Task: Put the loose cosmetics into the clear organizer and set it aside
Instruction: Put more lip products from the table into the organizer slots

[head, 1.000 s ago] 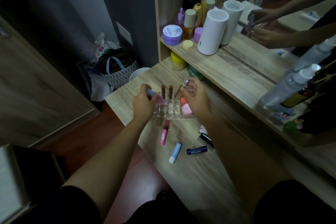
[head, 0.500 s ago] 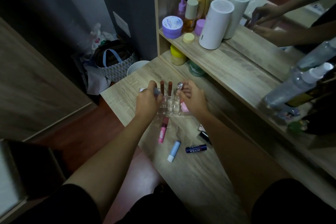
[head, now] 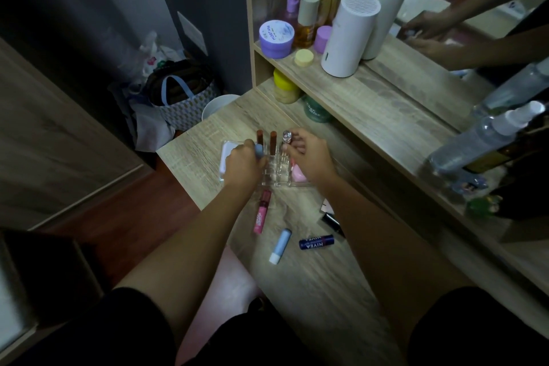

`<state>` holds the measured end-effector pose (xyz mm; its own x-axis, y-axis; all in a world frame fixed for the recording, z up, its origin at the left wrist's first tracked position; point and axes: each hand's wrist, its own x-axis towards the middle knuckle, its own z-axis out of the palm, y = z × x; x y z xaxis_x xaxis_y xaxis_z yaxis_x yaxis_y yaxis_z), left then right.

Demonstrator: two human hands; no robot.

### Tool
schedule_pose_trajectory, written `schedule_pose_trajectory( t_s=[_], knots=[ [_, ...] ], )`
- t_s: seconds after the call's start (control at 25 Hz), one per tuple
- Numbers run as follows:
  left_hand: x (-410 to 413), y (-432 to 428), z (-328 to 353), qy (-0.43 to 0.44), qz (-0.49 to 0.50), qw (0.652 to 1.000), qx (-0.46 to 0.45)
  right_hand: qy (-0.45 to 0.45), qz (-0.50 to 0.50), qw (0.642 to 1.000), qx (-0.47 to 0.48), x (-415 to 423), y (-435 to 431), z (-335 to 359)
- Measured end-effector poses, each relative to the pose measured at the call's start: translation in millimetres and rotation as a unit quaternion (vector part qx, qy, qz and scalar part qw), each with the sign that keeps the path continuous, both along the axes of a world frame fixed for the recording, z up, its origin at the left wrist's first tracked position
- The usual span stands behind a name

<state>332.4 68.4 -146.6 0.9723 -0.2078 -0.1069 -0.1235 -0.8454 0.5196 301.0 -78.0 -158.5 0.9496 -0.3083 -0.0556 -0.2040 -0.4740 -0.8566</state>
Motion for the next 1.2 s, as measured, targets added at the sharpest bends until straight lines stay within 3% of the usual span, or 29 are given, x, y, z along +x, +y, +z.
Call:
schedule_pose_trajectory(
  t_s=[0.32,0.52,0.68,0.92,1.2],
  knots=[
    [-4.4,6.8,6.7,-0.003,0.004,1.0,-0.005,0.016,0.018,1.0,-0.001,-7.0,-5.8,18.5],
    [-29.0,19.2,1.4,-0.025,0.028,0.997,-0.066,-0.002,-0.009,1.0,-0.021,-36.0,-18.9,27.4],
    [-68.1,30.2,-20.7,0.018,0.036,0.998,-0.044,0.092,0.042,0.988,-0.115,-82.0,-40.6,14.6],
    [-88.8,41.0,-50.3,0.062,-0.025,0.998,0.009,0.239,0.121,0.93,-0.252,-116.6,-60.7,-8.2],
    [-80.6,31.9,-46.8,0.071,-0.083,0.993,0.04,0.236,0.133,0.91,-0.314,-115.2,-59.9,-12.0]
  ],
)
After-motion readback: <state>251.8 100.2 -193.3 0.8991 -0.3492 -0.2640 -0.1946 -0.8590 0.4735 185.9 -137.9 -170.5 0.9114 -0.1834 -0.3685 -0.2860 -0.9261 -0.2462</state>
